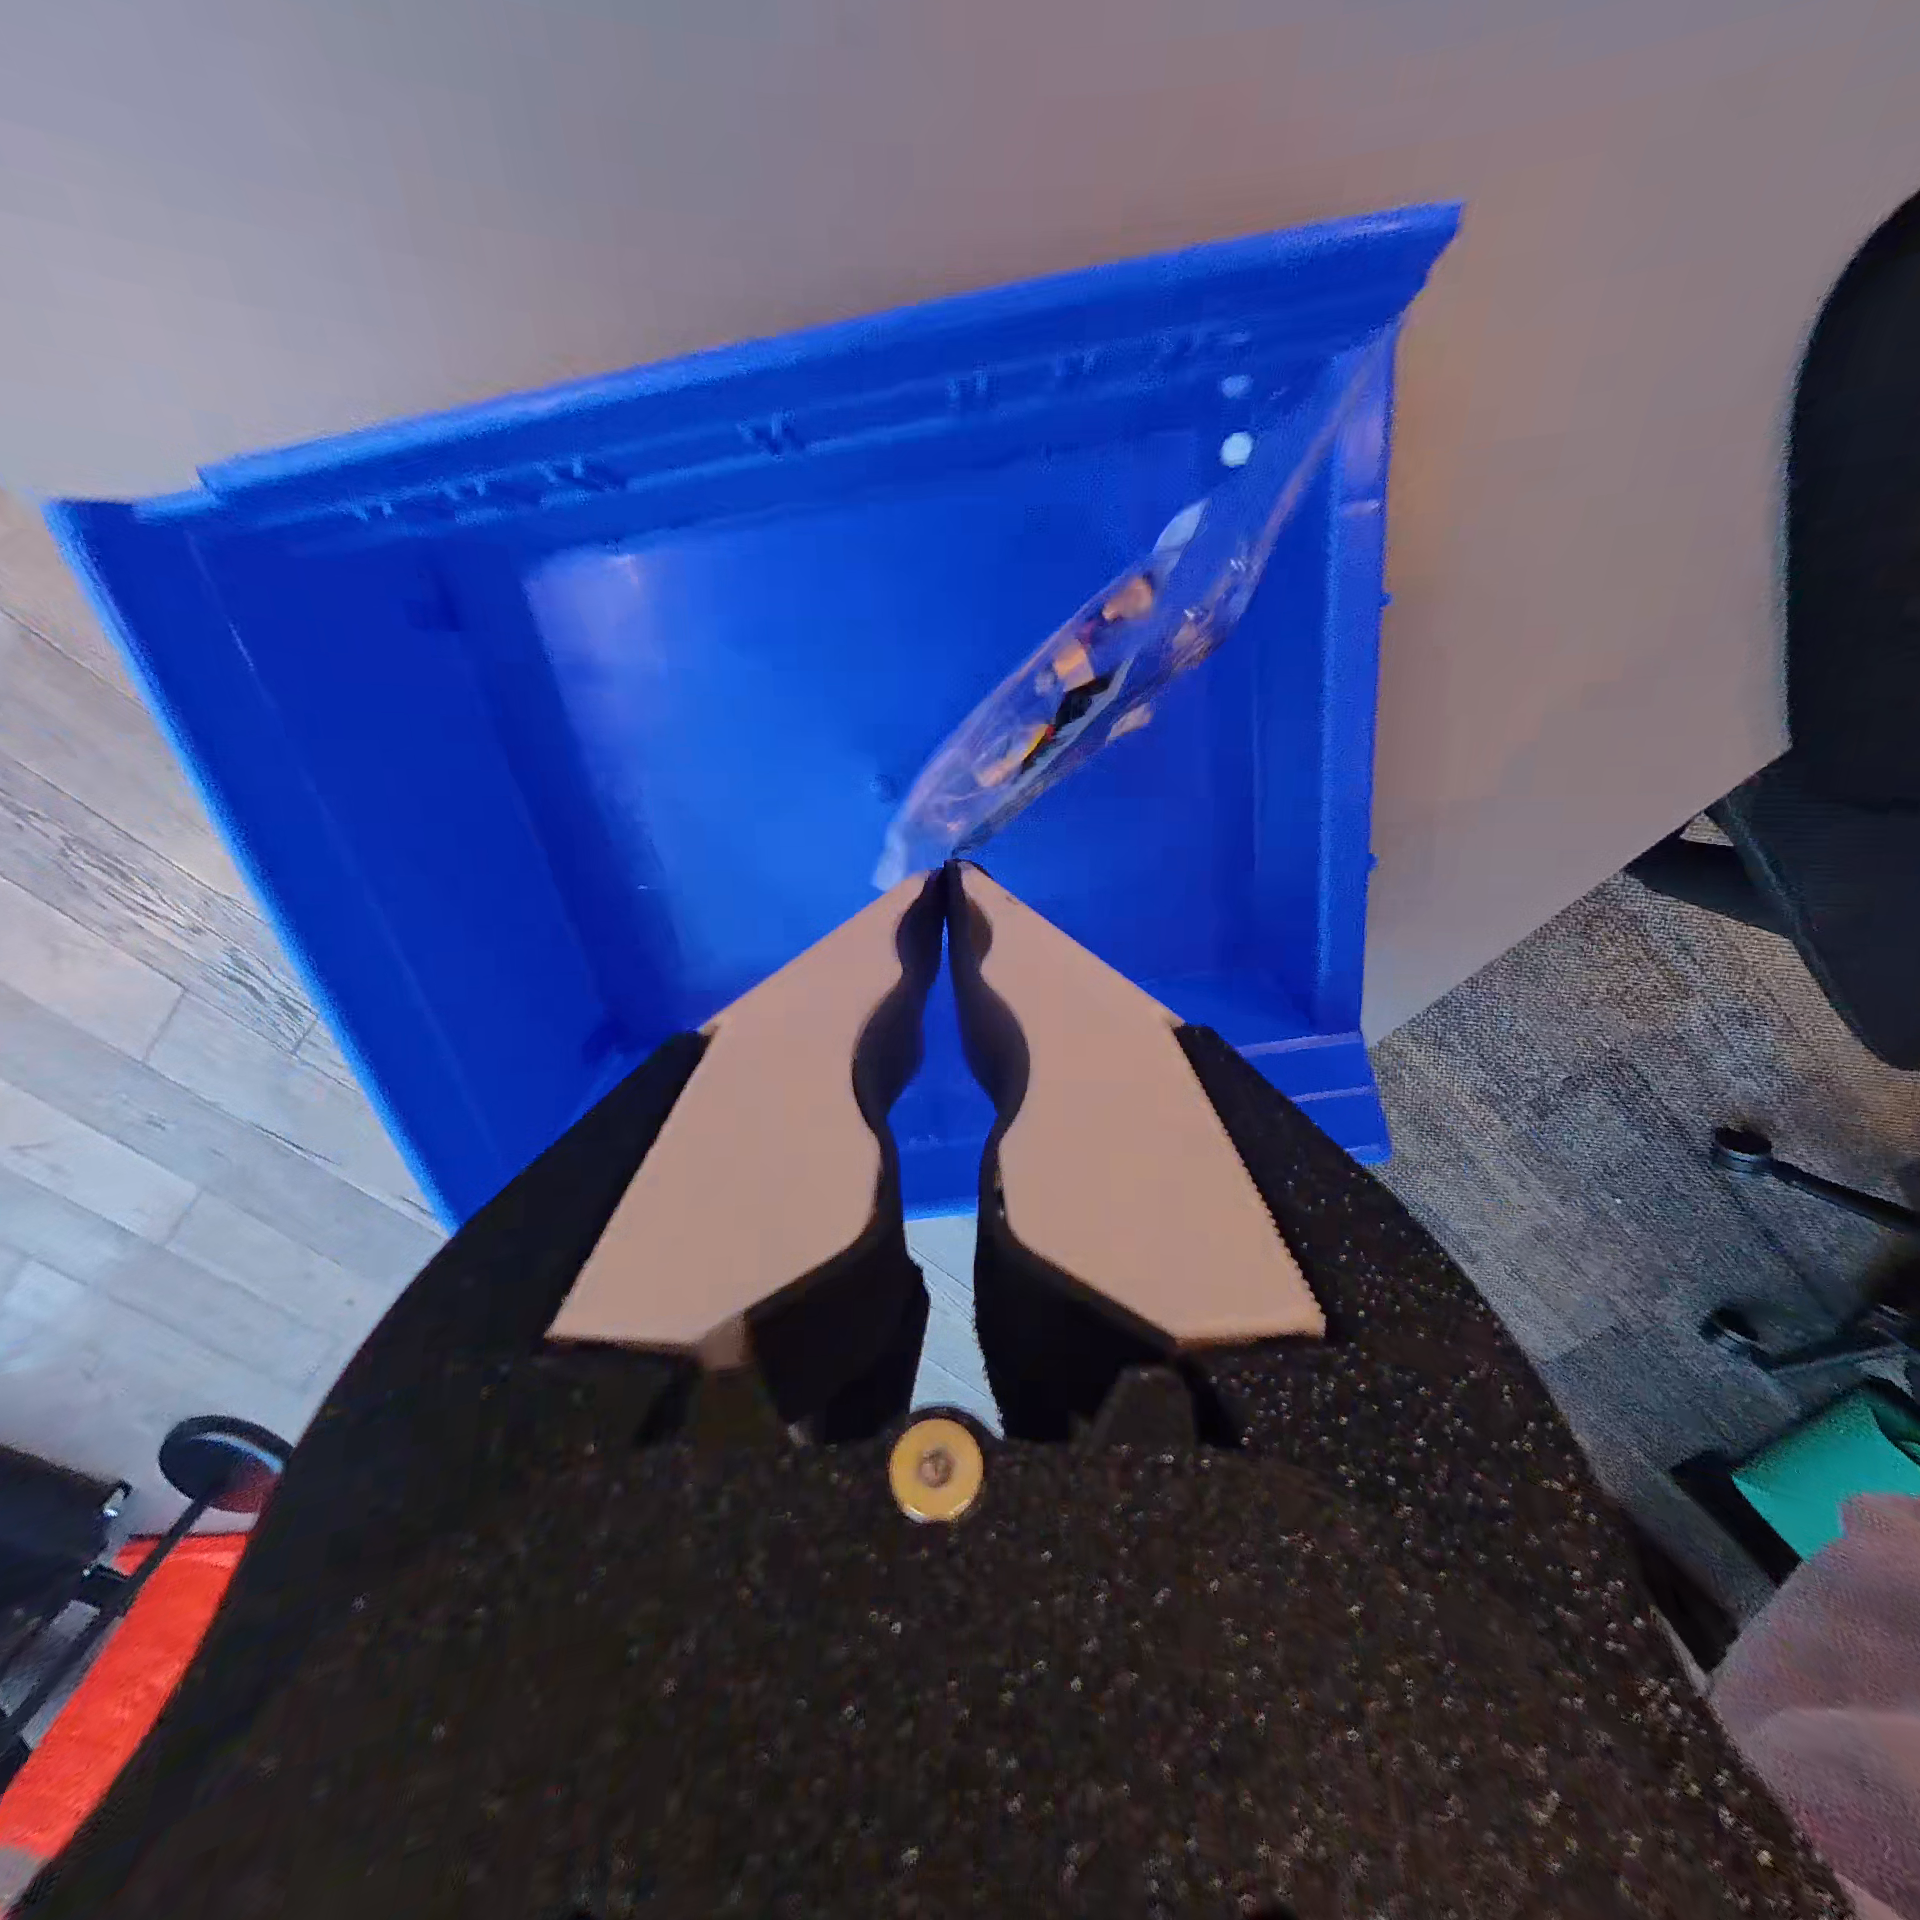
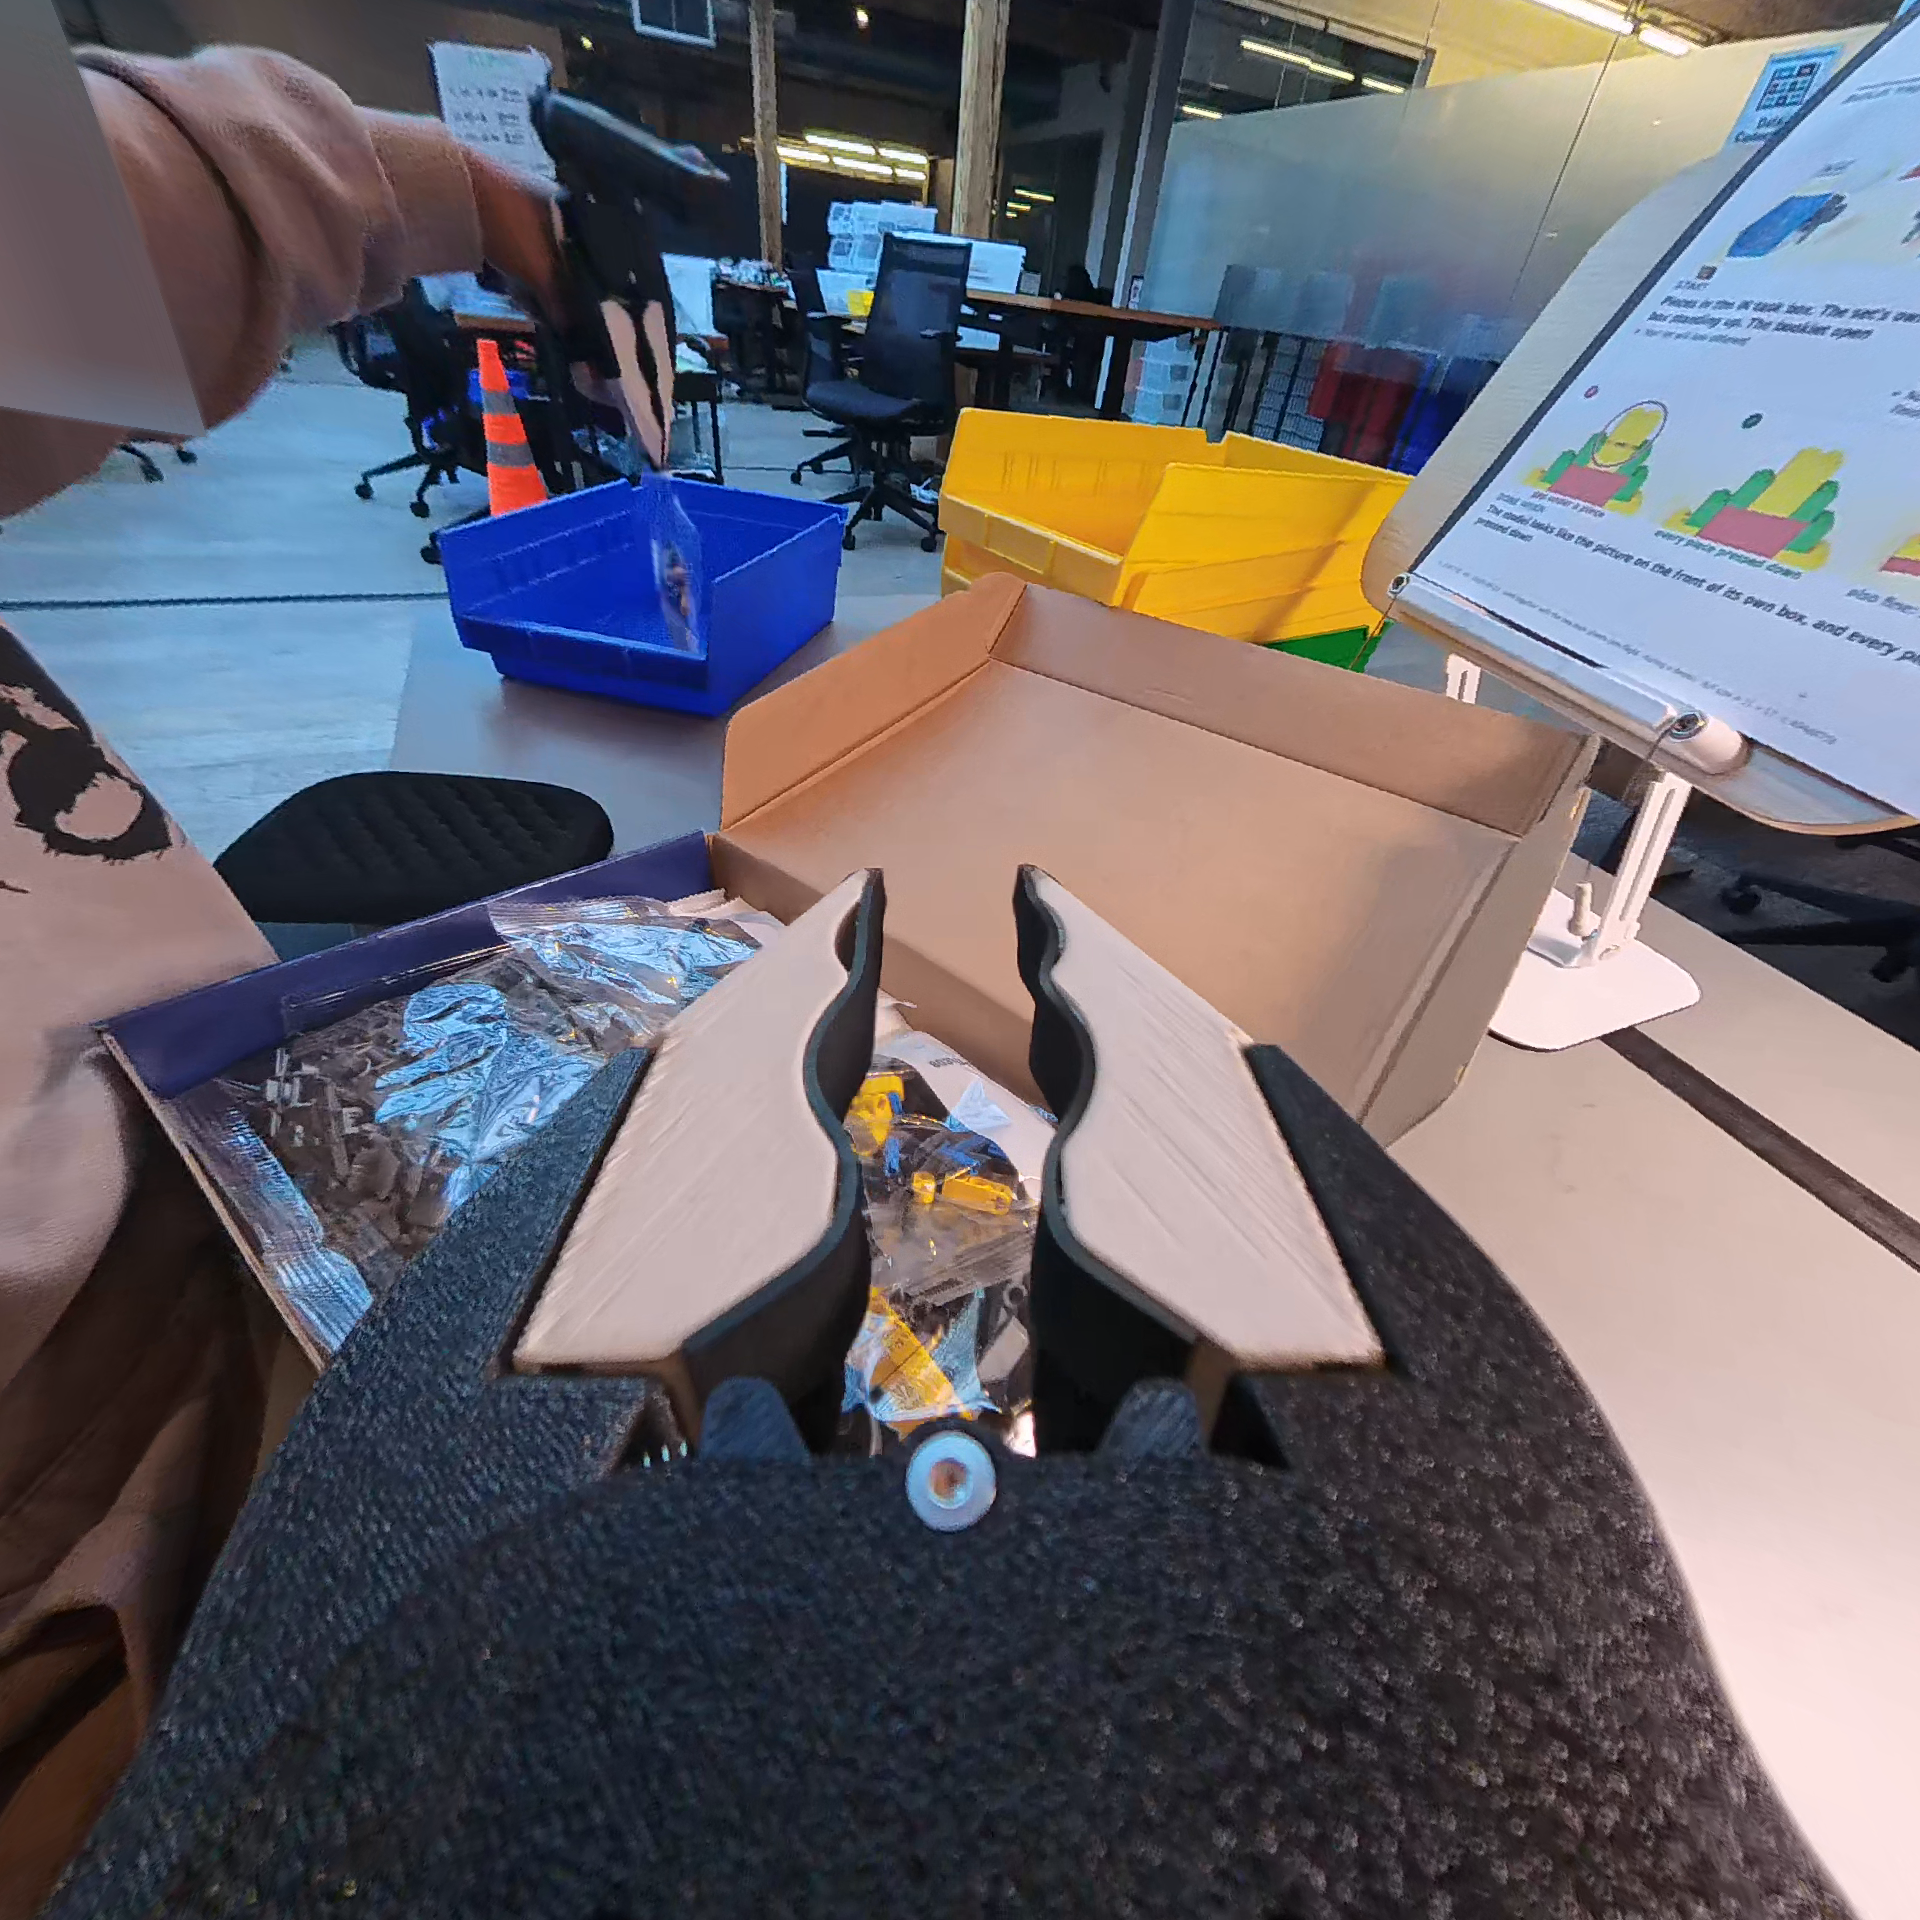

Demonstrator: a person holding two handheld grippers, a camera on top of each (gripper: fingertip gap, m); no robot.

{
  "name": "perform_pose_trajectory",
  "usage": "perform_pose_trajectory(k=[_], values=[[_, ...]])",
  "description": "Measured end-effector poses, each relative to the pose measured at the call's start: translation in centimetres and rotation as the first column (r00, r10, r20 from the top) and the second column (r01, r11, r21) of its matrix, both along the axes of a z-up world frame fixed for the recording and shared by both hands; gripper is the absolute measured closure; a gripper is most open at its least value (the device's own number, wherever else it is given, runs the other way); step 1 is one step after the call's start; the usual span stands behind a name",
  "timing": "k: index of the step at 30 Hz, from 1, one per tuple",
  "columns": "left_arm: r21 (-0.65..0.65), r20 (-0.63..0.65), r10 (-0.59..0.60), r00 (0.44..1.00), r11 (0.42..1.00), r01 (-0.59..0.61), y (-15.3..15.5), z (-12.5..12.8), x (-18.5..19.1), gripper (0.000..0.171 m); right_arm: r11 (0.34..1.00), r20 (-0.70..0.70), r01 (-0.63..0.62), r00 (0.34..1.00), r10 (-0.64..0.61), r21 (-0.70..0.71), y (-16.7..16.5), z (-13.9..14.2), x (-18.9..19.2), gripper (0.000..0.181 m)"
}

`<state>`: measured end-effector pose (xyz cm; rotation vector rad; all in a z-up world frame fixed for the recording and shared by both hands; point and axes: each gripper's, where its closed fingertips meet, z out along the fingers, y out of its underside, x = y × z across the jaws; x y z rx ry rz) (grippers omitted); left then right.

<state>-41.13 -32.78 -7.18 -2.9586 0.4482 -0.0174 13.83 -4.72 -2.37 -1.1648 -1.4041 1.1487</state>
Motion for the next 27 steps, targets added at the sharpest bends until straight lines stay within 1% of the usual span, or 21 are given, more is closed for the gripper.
perform_pose_trajectory(k=[4,11,14,16,17,18,19,20,21,22,23,24,27], values=[[0.006,-0.018,-0.052,0.998,0.999,0.052,0.4,1.7,2.0,0.171,0.999,0.009,-0.031,0.999,0.031,0.016,-0.8,0.0,-0.3,0.157],[0.003,-0.048,-0.095,0.994,0.995,0.096,0.8,3.8,3.6,0.171,0.998,0.022,-0.064,0.998,0.063,0.025,-1.8,-0.4,-0.7,0.157],[-0.008,-0.050,-0.090,0.995,0.996,0.090,0.7,4.6,4.0,0.171,0.997,0.021,-0.078,0.997,0.077,0.026,-2.2,-0.4,-0.9,0.157],[-0.015,-0.054,-0.063,0.997,0.998,0.062,0.4,4.3,3.7,0.171,0.996,0.022,-0.083,0.996,0.083,0.032,-2.4,-0.4,-1.0,0.157],[-0.011,-0.052,-0.048,0.998,0.999,0.047,0.4,3.8,3.6,0.171,0.996,0.021,-0.086,0.996,0.086,0.032,-2.5,-0.5,-1.0,0.157],[-0.003,-0.015,-0.028,0.999,1.000,0.028,0.4,3.0,4.3,0.168,0.996,0.020,-0.087,0.996,0.087,0.032,-2.6,-0.5,-1.0,0.157],[0.001,0.053,-0.005,0.999,1.000,0.005,0.4,2.1,5.7,0.128,0.996,0.020,-0.086,0.996,0.085,0.031,-2.6,-0.6,-1.0,0.157],[-0.013,0.108,-0.006,0.994,1.000,0.007,0.0,0.8,7.4,0.105,0.996,0.021,-0.084,0.996,0.084,0.032,-2.7,-0.6,-0.8,0.157],[-0.041,0.108,-0.047,0.993,0.998,0.051,-0.7,-0.8,8.6,0.101,0.996,0.023,-0.081,0.997,0.080,0.035,-2.7,-0.8,-0.7,0.157],[-0.077,0.076,-0.082,0.994,0.993,0.087,-1.6,-2.5,9.3,0.098,0.996,0.026,-0.075,0.997,0.074,0.038,-2.7,-0.9,-0.4,0.157],[-0.097,0.074,-0.098,0.992,0.990,0.105,-2.2,-3.9,10.1,0.094,0.997,0.029,-0.069,0.997,0.068,0.038,-2.6,-1.1,-0.2,0.156],[-0.088,0.081,-0.105,0.991,0.990,0.112,-2.3,-5.0,10.9,0.093,0.998,0.030,-0.061,0.998,0.060,0.032,-2.4,-1.3,0.0,0.157],[-0.042,0.012,-0.112,0.994,0.993,0.113,-2.4,-7.2,11.2,0.097,0.998,0.019,-0.053,0.998,0.053,-0.021,-1.8,-1.4,0.3,0.157]])
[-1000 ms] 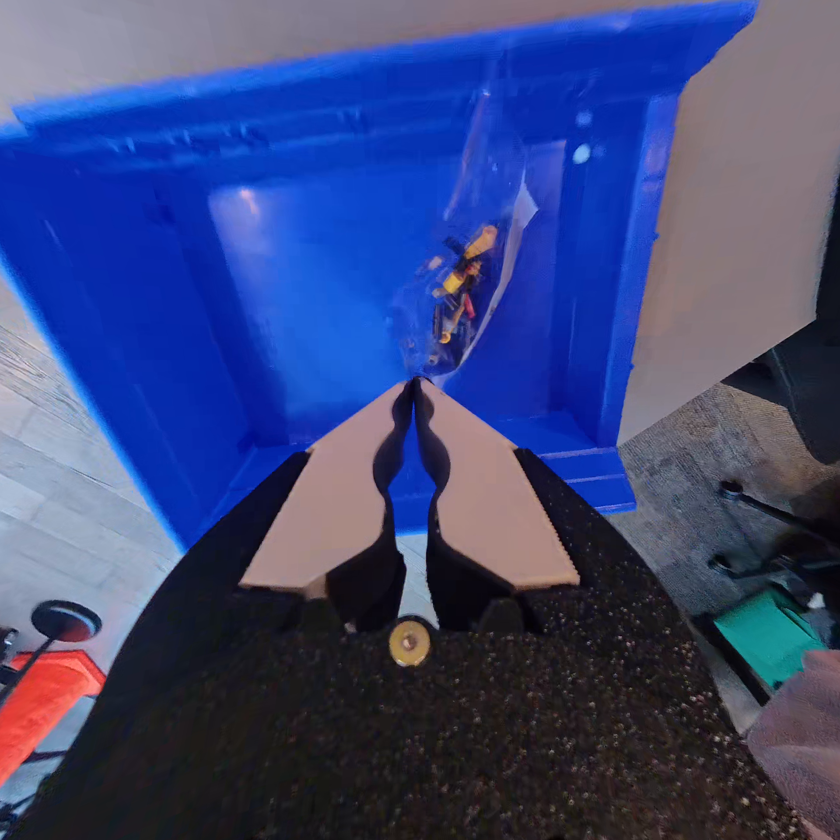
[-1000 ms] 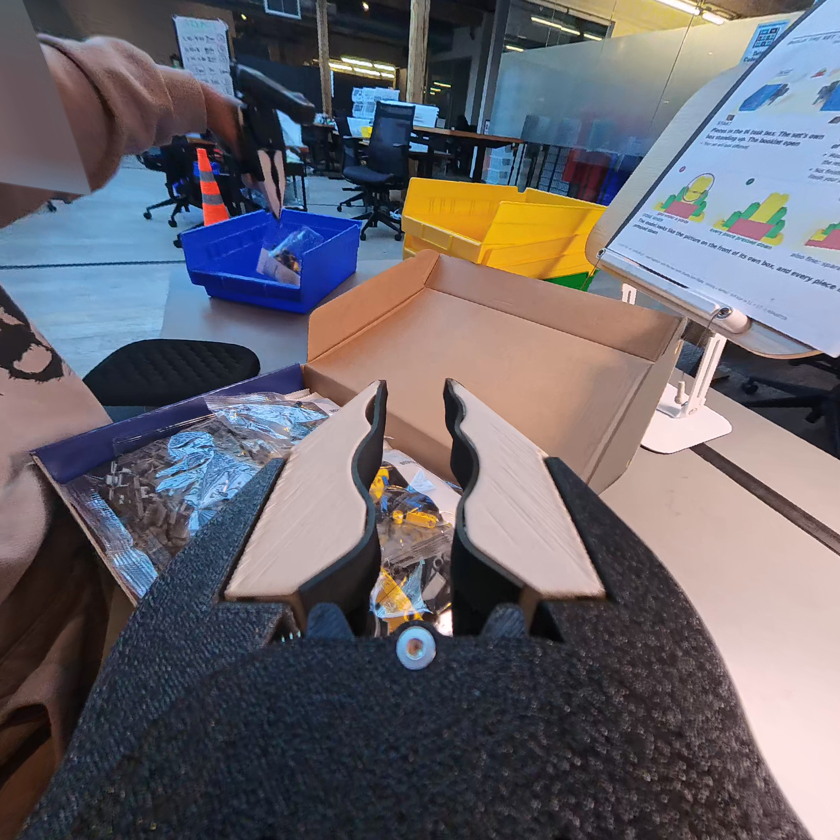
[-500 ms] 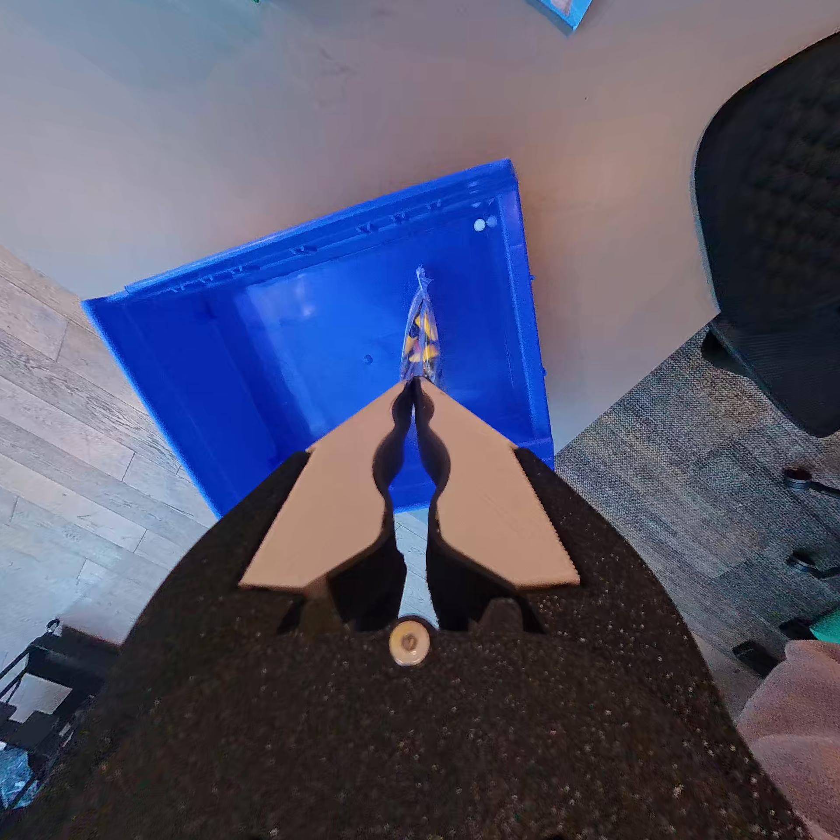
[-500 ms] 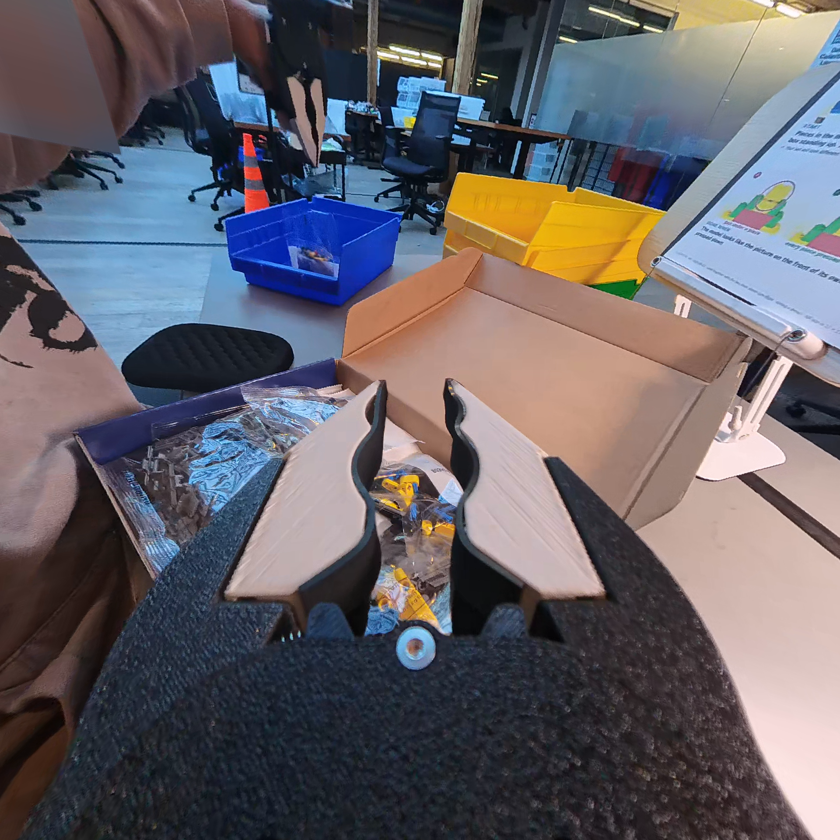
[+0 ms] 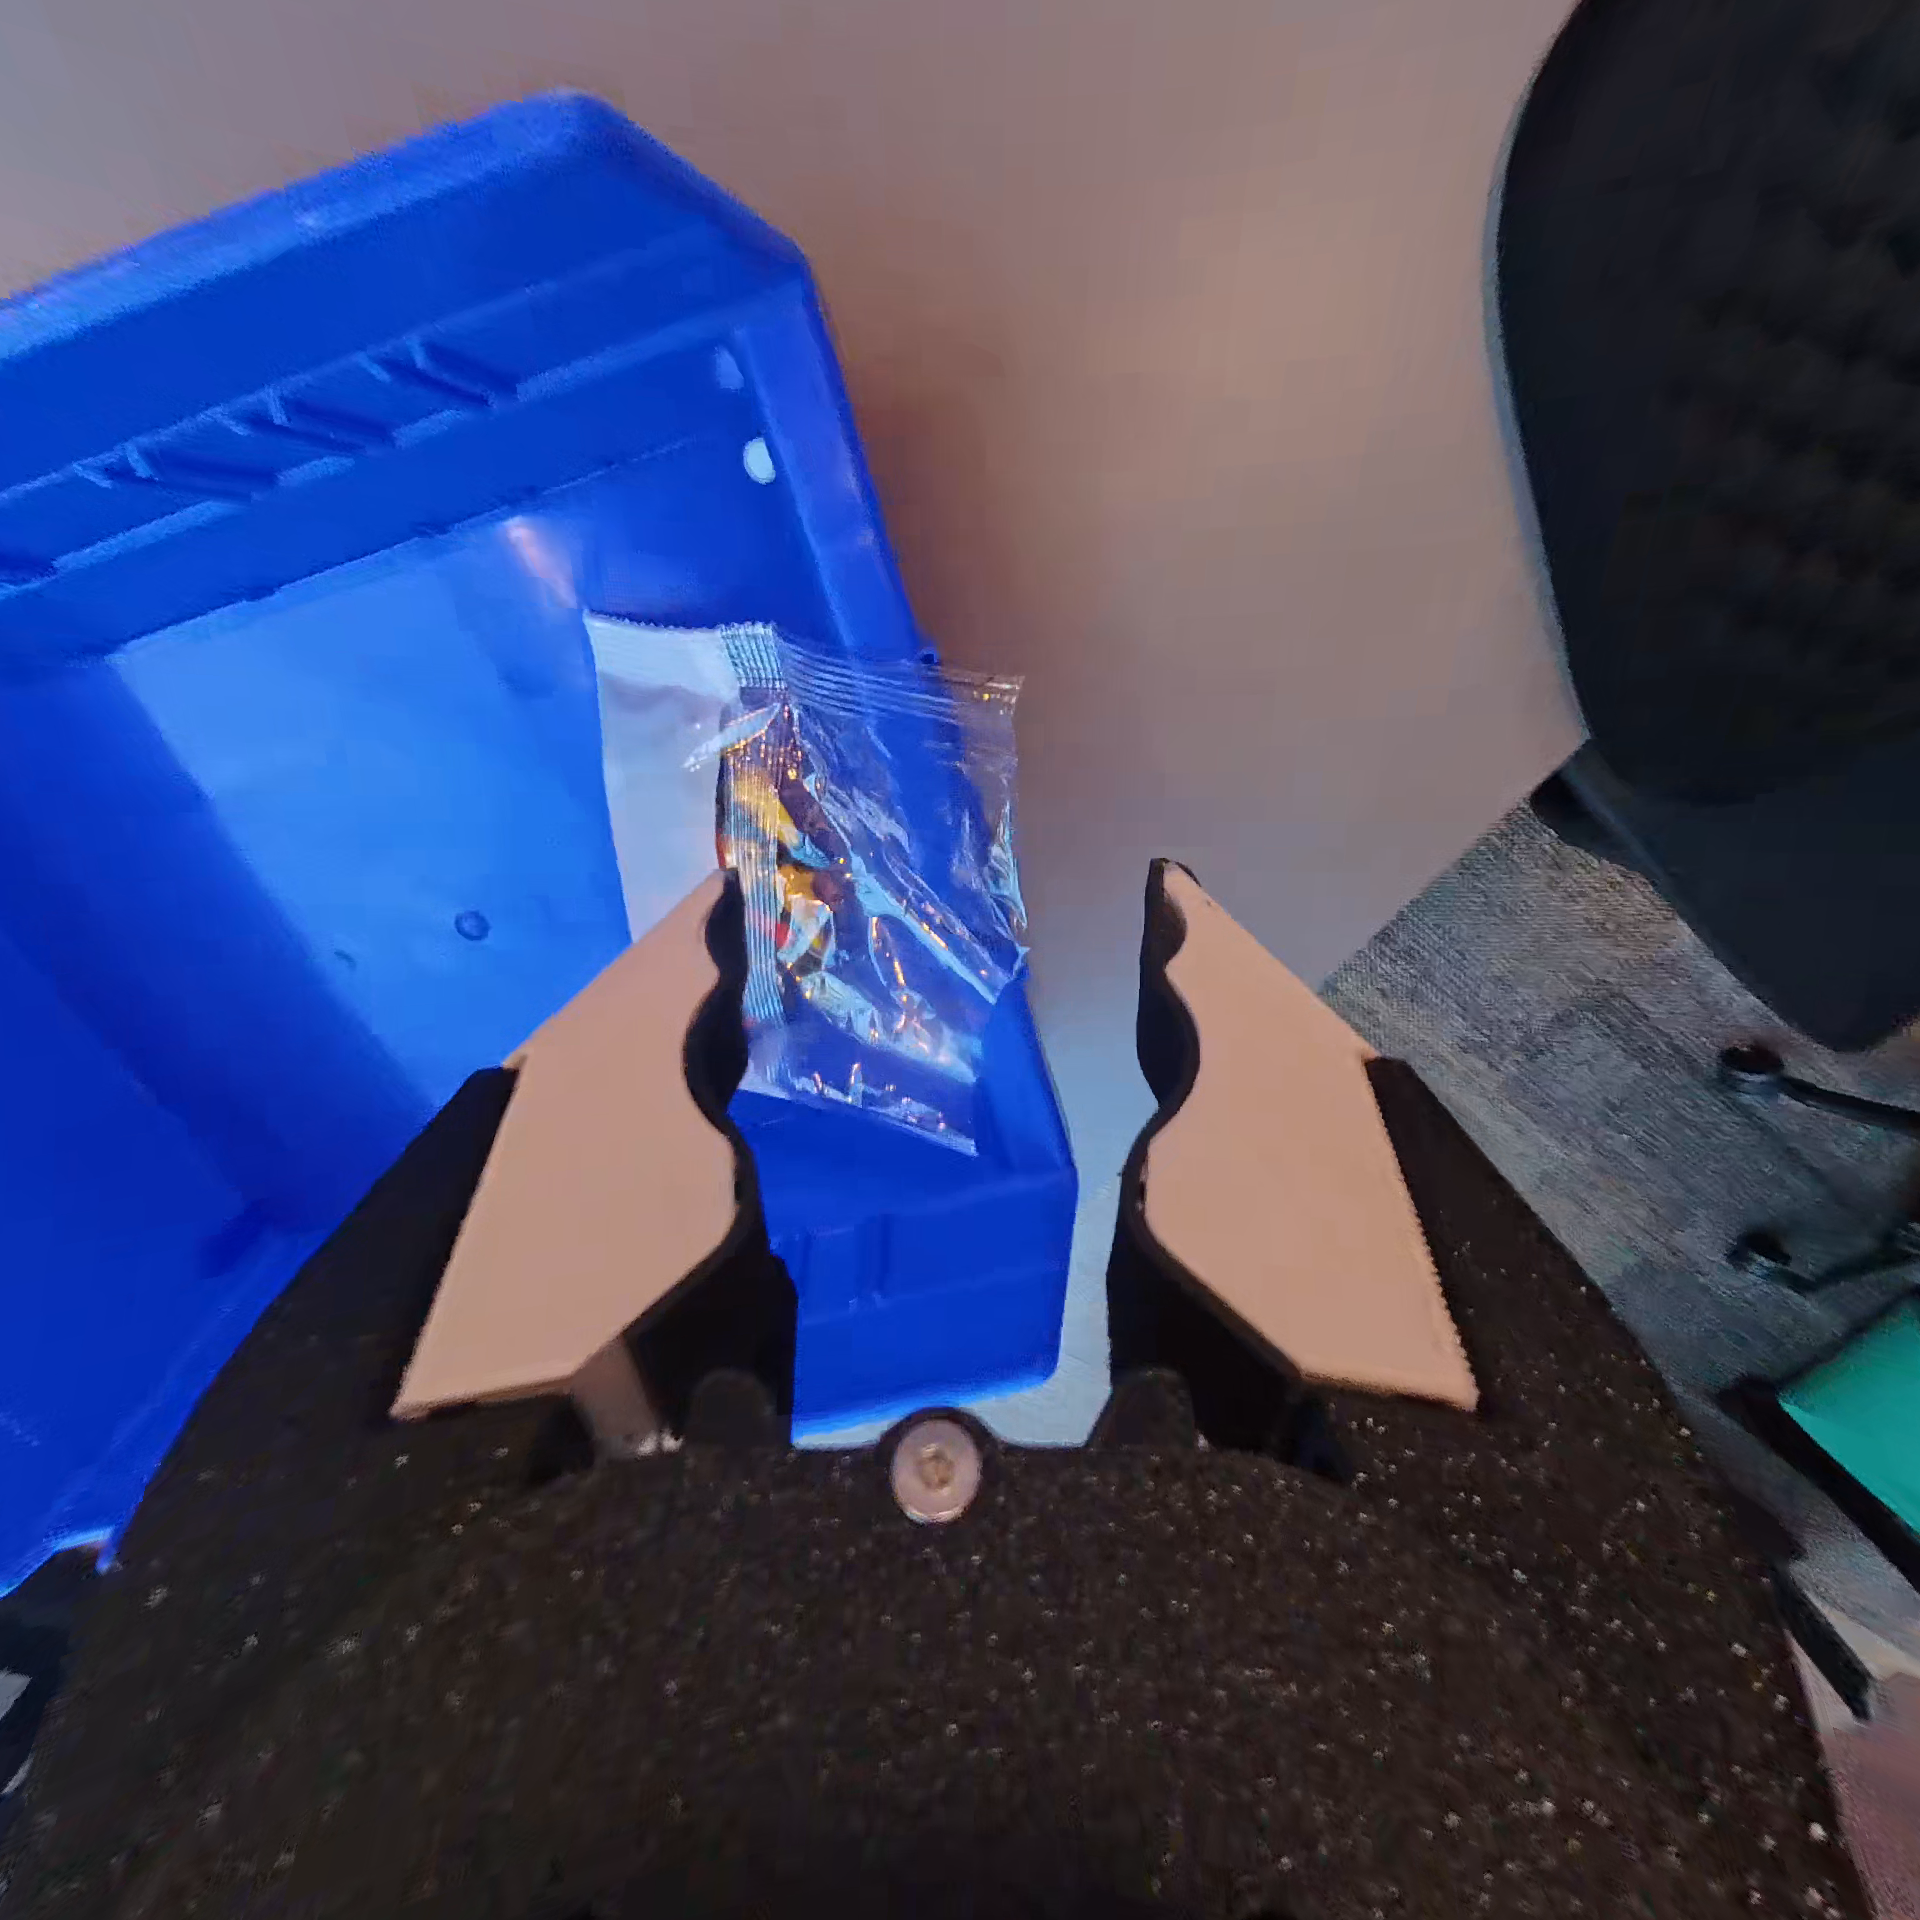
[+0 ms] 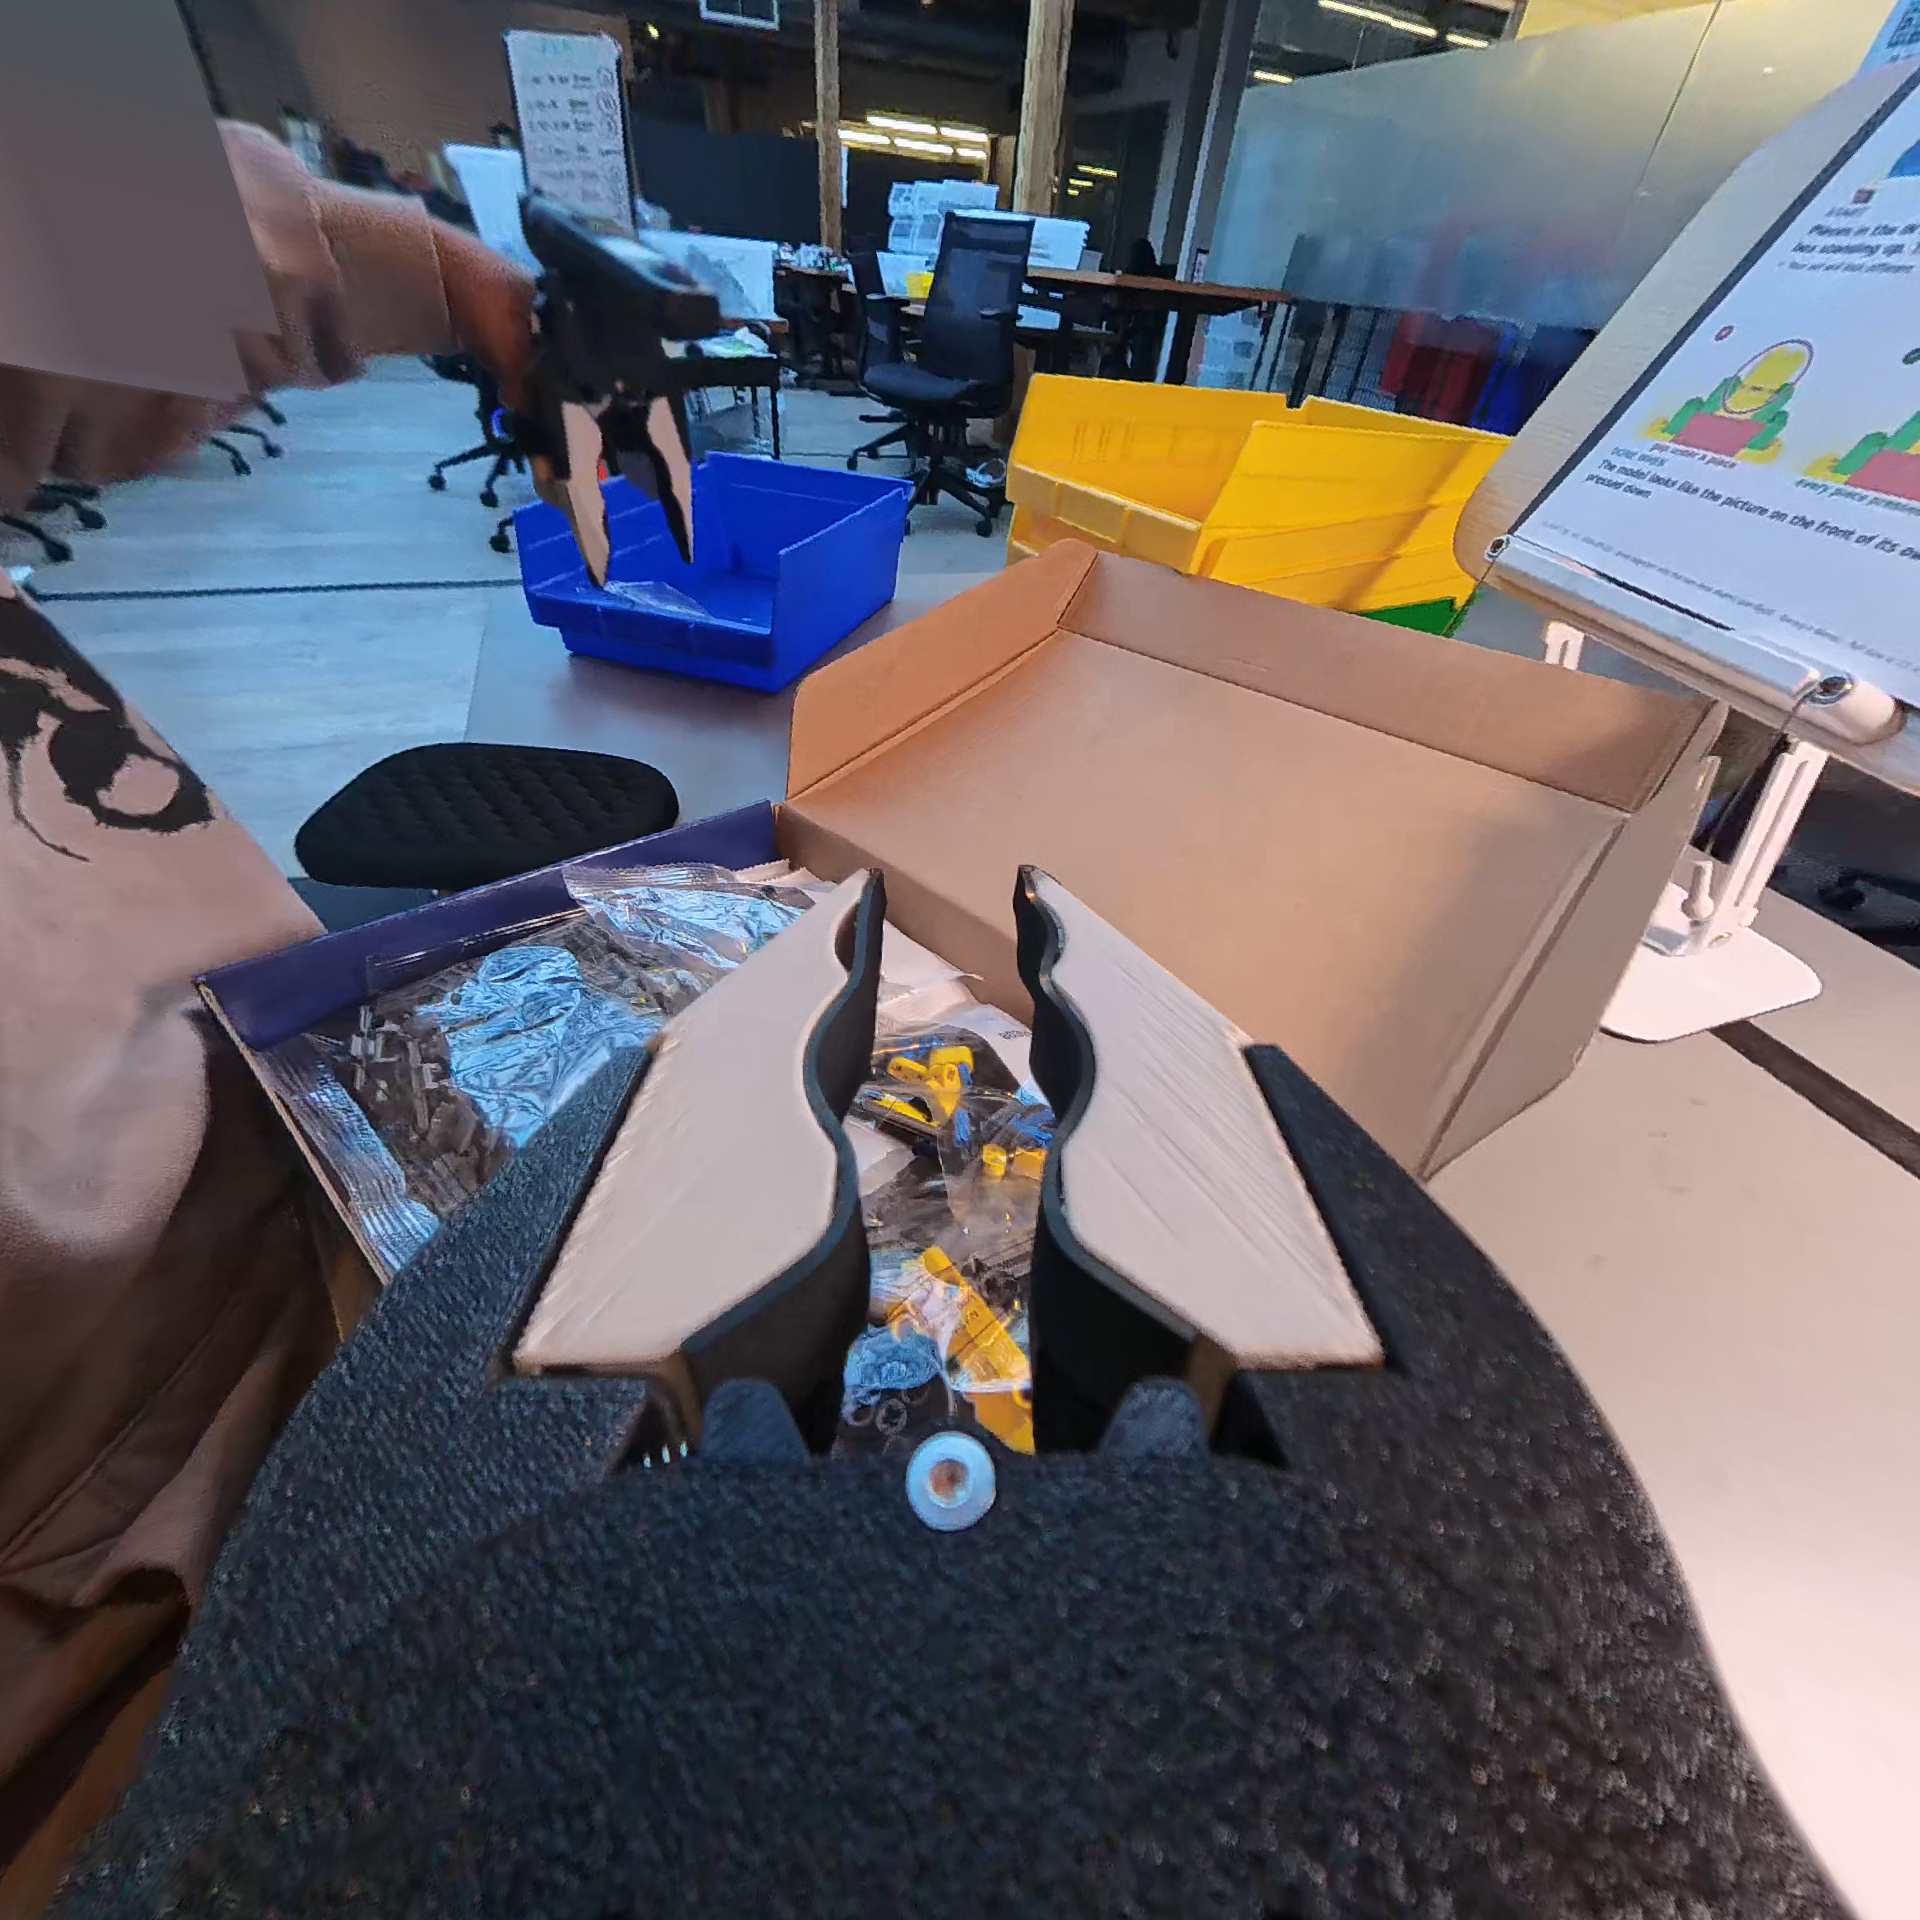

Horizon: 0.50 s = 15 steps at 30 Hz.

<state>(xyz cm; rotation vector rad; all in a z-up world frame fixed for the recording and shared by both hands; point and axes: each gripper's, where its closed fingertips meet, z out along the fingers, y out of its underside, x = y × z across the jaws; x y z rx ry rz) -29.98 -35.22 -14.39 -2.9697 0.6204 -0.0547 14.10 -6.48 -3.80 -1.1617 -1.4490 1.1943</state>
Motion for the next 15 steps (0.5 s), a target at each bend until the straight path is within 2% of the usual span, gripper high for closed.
perform_pose_trajectory(k=[5,7,8,12,15], values=[[0.072,-0.061,0.021,0.998,0.997,-0.017,-0.1,-2.1,-0.3,0.121,1.000,0.003,-0.004,1.000,0.004,0.000,-0.1,0.2,-0.4,0.157],[0.079,-0.105,-0.018,0.994,0.997,0.026,-0.3,-2.2,-0.2,0.158,1.000,0.014,-0.004,1.000,0.004,0.018,-0.2,0.1,-0.6,0.157],[0.104,-0.134,-0.026,0.991,0.994,0.041,-0.2,-1.5,-0.4,0.171,1.000,0.021,-0.003,1.000,0.003,0.027,-0.3,0.1,-0.7,0.157],[0.187,-0.197,0.017,0.980,0.982,0.020,0.8,3.1,-1.3,0.171,0.999,0.027,-0.018,0.999,0.017,0.036,-0.6,0.4,-0.9,0.157],[0.215,-0.192,0.003,0.981,0.976,0.039,1.9,7.0,-0.5,0.171,0.997,0.025,-0.051,0.998,0.049,0.051,-1.4,1.1,-1.6,0.157]])
